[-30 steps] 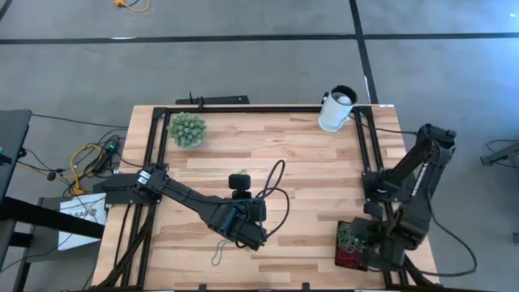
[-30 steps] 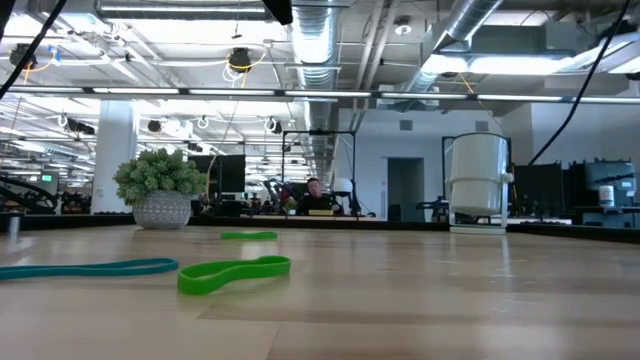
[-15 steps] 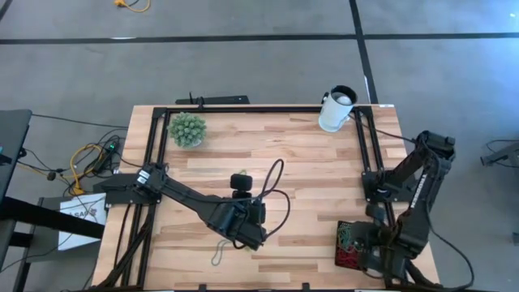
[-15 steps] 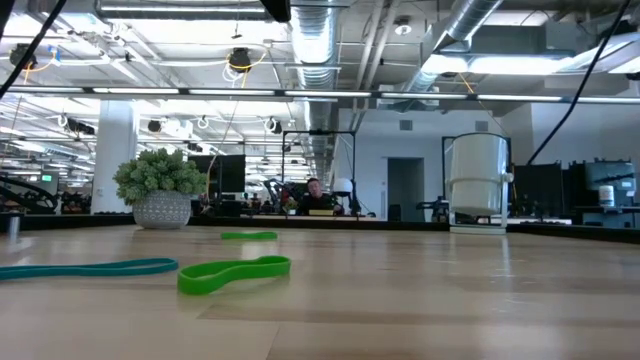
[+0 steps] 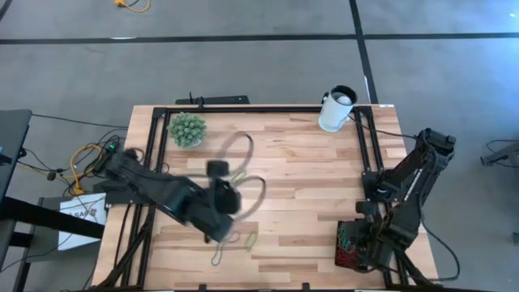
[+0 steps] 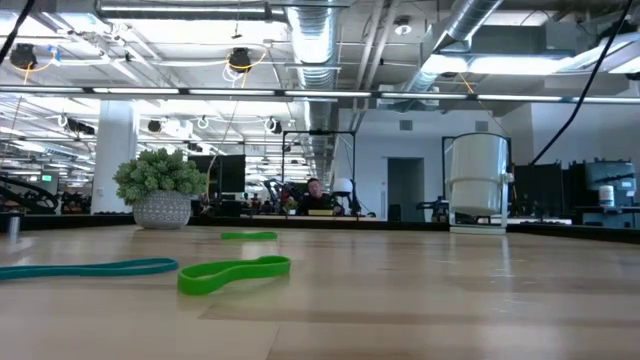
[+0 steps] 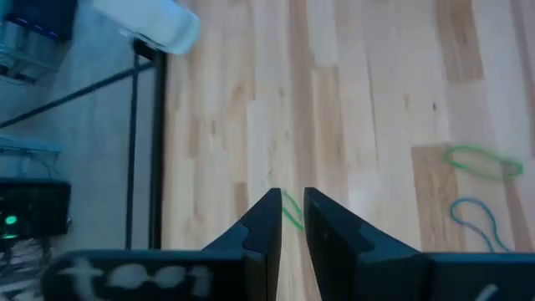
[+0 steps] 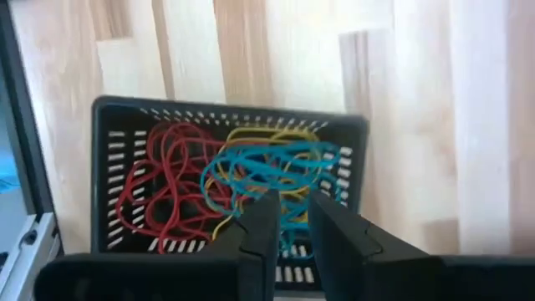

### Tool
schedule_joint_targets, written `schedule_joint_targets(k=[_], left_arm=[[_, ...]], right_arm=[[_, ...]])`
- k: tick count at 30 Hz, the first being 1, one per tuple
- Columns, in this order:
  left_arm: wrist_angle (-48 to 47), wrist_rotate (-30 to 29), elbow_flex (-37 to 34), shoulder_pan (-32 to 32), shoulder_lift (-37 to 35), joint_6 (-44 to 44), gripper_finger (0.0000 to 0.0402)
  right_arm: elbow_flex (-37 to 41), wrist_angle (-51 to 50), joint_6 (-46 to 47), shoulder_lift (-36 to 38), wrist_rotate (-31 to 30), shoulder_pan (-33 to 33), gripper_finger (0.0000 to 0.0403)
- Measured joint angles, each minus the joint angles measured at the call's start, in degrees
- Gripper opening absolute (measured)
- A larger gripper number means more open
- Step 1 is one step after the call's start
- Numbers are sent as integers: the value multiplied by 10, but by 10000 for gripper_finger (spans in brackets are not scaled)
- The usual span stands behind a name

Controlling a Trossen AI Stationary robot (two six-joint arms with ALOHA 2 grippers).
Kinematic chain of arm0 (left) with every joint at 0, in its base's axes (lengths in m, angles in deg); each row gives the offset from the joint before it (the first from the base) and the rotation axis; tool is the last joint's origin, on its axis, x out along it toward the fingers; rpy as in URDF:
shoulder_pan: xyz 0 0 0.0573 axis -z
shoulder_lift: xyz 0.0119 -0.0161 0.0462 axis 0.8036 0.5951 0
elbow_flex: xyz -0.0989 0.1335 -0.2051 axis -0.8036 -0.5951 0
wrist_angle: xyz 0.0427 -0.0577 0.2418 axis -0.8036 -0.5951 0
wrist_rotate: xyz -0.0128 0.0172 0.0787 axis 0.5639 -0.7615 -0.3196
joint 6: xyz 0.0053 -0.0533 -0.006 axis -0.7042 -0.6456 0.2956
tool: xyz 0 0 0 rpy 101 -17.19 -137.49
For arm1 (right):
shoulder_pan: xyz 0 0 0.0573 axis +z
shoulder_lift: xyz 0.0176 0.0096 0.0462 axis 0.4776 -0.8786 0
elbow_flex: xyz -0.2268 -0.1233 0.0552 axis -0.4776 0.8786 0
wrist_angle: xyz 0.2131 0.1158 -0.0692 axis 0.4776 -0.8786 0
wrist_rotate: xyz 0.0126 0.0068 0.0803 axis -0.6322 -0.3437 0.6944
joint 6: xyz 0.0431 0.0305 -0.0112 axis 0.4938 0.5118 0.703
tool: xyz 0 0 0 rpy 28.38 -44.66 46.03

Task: Pick and place items into bin
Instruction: Put the bottom right blue rubberband into the black basket, then put the blue rubberband into the black basket

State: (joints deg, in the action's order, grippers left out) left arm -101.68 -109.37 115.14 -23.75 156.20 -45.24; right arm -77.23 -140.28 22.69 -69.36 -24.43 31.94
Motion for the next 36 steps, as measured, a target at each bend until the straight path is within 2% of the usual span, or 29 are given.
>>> schedule_joint_targets(k=[3,6,8,10,12,13,16,19,21,23,25,28,30,36], left_arm=[[0,-3,-1,0,-50,-18,45],[1,-20,-22,2,-103,-42,45],[1,-51,-63,8,-141,-69,45],[1,-88,-127,15,-181,-116,45],[12,-112,-214,22,-224,-183,45],[34,-119,-264,25,-246,-222,45],[192,-117,-440,35,-305,-287,45],[460,-25,-612,41,-332,-268,45],[674,59,-704,41,-327,-217,45],[859,129,-771,41,-307,-179,45],[974,160,-808,41,-276,-169,45],[993,169,-817,41,-224,-209,45],[975,172,-814,40,-185,-251,45],[970,222,-812,40,-85,-328,45]], right_arm=[[0,-14,-27,38,-30,-7,61],[0,-34,-77,92,-101,1,61],[0,-47,-115,137,-173,14,61],[10,-37,-148,185,-281,33,60],[42,-10,-172,237,-386,58,60],[62,6,-174,263,-420,71,60],[156,71,-175,344,-465,100,60],[286,197,-176,417,-512,114,60],[374,313,-184,451,-548,113,60],[454,446,-215,465,-556,102,60],[520,581,-254,466,-550,88,60],[583,754,-332,462,-547,64,60],[592,815,-381,462,-532,46,60],[587,845,-428,462,-523,-1,60]])
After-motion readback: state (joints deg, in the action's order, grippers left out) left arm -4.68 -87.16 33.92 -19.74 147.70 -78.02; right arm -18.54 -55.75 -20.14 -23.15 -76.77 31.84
